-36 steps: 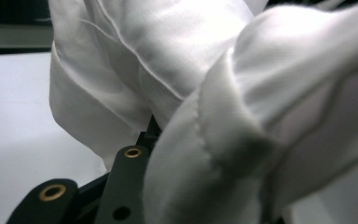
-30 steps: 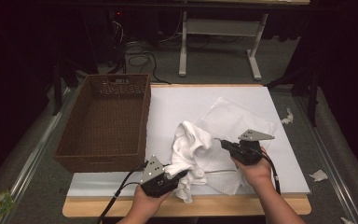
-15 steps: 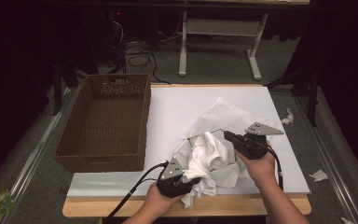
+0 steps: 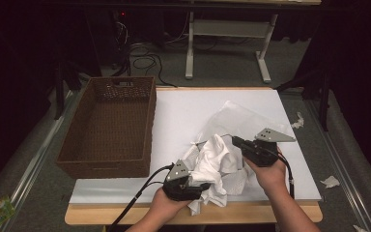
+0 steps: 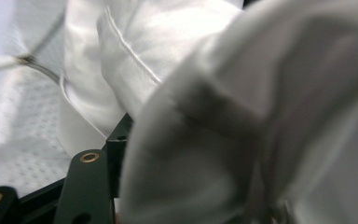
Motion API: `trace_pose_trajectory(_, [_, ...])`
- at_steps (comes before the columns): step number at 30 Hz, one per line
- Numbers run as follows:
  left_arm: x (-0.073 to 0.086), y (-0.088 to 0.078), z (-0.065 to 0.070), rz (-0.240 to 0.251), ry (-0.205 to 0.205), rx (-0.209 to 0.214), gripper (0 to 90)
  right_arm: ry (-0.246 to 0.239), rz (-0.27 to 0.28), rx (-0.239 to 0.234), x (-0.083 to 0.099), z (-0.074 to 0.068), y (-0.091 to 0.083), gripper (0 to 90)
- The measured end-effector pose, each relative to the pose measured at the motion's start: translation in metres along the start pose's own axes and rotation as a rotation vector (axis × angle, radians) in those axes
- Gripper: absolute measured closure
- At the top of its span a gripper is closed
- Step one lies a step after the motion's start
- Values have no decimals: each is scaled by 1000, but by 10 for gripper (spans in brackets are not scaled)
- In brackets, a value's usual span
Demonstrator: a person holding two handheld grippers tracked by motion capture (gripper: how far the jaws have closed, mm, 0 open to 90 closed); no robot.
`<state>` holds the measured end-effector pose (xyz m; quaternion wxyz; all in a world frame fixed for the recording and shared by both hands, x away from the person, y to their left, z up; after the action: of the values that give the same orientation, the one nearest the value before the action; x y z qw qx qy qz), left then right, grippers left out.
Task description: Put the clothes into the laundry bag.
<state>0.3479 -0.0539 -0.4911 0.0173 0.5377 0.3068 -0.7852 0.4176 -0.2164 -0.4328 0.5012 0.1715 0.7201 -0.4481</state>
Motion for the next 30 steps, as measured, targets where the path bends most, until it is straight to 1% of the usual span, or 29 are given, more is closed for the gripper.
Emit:
trace_pose_trajectory(1, [-1,0,-2,8,-6,-7,428,1,-2,-2,1,0,0,894])
trace_pose_trajectory(2, [-1,0,-2,8,-6,-7,486,1,-2,-2,1,0,0,894])
trace_pose_trajectory(3, [-2,-1,-3,14,-2,-18,486,3,-3,-5,2,-1,0,893])
trace_pose_trajectory(4, [-3,-2,-5,23,9,-38,558,6,-5,-6,2,-1,1,893])
trace_pose_trajectory(5, [-8,-6,-9,46,17,-73,629,7,-4,-12,3,-1,1,893])
trace_pose_trajectory(7, [-17,-14,-15,71,19,-98,677,19,1,-17,3,-1,0,894])
trace_pose_trajectory(8, [-17,-14,-15,71,19,-98,690,27,2,-19,3,-1,0,893])
trace_pose_trajectory(9, [-31,-23,-22,95,42,-122,701,31,6,-22,2,-1,0,893])
trace_pose_trajectory(10, [-31,-23,-22,95,42,-122,711,31,6,-22,2,-1,0,893])
trace_pose_trajectory(11, [-44,-30,-26,109,103,-156,717,33,9,-24,2,-2,1,894])
trace_pose_trajectory(12, [-44,-30,-26,109,103,-156,719,33,9,-24,2,-2,1,894])
trace_pose_trajectory(13, [-48,-31,-26,118,116,-160,719,30,10,-25,2,-3,2,894])
trace_pose_trajectory(14, [-50,-30,-24,123,132,-156,719,31,7,-21,2,-3,2,895])
trace_pose_trajectory(15, [-48,-27,-20,119,159,-154,719,29,4,-19,3,-3,2,895])
trace_pose_trajectory(16, [-44,-23,-15,105,197,-148,721,32,3,-20,3,-4,3,894])
trace_pose_trajectory(17, [-31,-12,-4,54,270,-123,722,39,1,-17,4,-4,4,894])
trace_pose_trajectory(18, [-31,-12,-4,54,270,-123,722,39,1,-17,4,-4,4,894])
trace_pose_trajectory(19, [-18,-1,5,-25,305,-66,719,41,-2,-20,5,-3,5,894])
trace_pose_trajectory(20, [-18,-1,5,-25,305,-66,712,41,-2,-20,5,-3,5,894])
trace_pose_trajectory(21, [-14,3,6,-56,298,-54,701,43,-4,-20,5,-5,5,894])
trace_pose_trajectory(22, [-11,6,5,-79,279,-53,697,38,-2,-21,5,-5,4,894])
trace_pose_trajectory(24, [-8,10,3,-110,236,-26,690,40,-1,-22,5,-5,4,894])
trace_pose_trajectory(25, [-7,13,1,-126,207,-9,683,41,6,-26,4,-6,3,894])
trace_pose_trajectory(26, [-7,13,1,-126,207,-9,681,41,6,-26,4,-6,3,894])
trace_pose_trajectory(27, [-6,14,1,-127,192,-2,678,36,8,-26,3,-7,3,894])
trace_pose_trajectory(28, [-6,14,1,-127,192,-2,672,36,8,-26,3,-7,3,894])
trace_pose_trajectory(30, [-8,14,-3,-107,175,-31,669,34,10,-27,3,-8,2,894])
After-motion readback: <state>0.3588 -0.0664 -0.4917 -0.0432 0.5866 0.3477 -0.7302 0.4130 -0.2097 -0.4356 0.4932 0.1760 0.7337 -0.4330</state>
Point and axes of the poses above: each handheld gripper's, and its own axes: y roughly forward along the jaws, x roughly out of its underside, z roughly to its right, the point moved 9 cm from there along y, roughly forward along the jaws, and after that the axes turned 3 degrees about -z, right-handed, at the moved point
